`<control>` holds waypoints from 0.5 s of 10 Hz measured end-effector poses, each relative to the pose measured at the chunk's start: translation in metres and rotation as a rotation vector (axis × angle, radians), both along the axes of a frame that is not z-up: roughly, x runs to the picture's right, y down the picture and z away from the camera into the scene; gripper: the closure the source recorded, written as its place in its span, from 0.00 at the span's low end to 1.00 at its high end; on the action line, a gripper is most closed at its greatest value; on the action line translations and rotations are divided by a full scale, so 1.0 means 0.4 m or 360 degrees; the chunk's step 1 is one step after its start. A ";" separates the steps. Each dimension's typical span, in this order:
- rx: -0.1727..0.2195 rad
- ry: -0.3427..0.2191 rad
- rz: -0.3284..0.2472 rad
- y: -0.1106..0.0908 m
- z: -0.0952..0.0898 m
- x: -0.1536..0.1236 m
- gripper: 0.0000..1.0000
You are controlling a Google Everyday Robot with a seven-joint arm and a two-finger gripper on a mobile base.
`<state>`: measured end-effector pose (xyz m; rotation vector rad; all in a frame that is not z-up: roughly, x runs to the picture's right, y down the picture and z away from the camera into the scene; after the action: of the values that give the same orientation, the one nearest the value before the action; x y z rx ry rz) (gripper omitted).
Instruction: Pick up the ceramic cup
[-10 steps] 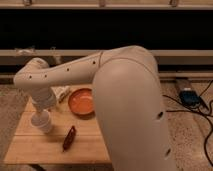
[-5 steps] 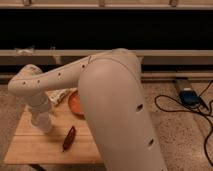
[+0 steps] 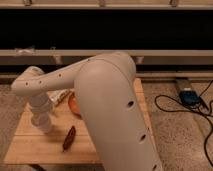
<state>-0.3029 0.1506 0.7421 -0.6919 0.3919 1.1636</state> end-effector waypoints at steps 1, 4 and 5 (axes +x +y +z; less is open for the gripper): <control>-0.0002 0.0009 0.0008 0.003 0.012 0.004 0.35; 0.0007 0.0017 0.0023 0.011 0.028 0.004 0.35; 0.0009 0.0021 0.0020 0.017 0.035 0.006 0.35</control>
<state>-0.3005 0.1573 0.7561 -0.6831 0.3955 1.1811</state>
